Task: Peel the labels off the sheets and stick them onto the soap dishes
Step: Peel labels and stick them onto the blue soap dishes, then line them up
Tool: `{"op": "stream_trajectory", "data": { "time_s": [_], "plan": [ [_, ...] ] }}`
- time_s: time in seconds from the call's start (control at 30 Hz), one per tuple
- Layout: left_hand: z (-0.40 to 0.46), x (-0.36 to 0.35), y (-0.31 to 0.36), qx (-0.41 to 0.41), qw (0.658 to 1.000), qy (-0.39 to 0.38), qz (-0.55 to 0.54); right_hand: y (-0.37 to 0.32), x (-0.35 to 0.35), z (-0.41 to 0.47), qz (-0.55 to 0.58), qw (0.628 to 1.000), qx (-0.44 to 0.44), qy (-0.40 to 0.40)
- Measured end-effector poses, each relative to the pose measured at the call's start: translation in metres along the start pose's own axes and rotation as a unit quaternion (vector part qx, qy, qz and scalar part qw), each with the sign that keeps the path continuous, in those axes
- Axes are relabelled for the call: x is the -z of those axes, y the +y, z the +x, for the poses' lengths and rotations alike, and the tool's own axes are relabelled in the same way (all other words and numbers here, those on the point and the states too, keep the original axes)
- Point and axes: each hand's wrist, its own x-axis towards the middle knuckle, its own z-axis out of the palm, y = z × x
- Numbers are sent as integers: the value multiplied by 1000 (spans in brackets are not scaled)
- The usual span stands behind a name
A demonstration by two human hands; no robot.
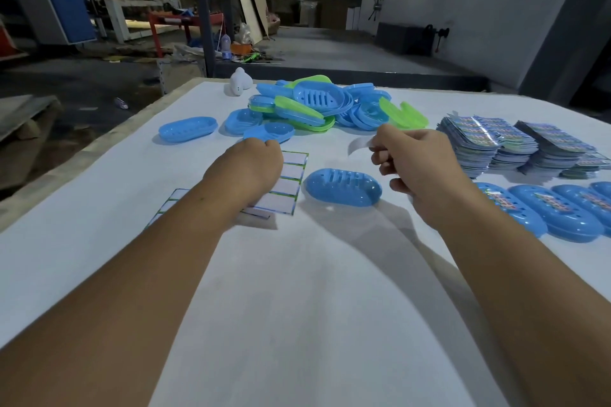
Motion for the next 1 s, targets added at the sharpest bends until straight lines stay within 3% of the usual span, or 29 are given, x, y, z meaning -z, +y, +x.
{"op": "stream_trajectory", "data": {
  "time_s": [0.23,0.37,0.43,0.5,0.6,0.7,1.0],
  "plan": [
    [6,7,-20,28,965,23,259,4,-4,-1,-35,999,1,-23],
    [8,4,-19,2,955,83,283,6,-5,2,-59,998,16,-7],
    [7,3,-15,-34,974,122,189,8,-5,3,-65,997,31,-1],
    [2,0,-7,-80,992,93,-8,10,-7,3,-81,995,53,6],
    [-12,-12,9,-157,963,30,-215,11,-10,0,-126,988,91,13],
    [-21,-22,17,-188,945,4,-268,12,-12,-2,-151,980,132,11],
    [-24,-24,20,-158,935,-50,-314,14,-12,1,-150,976,156,0]
  ]
}}
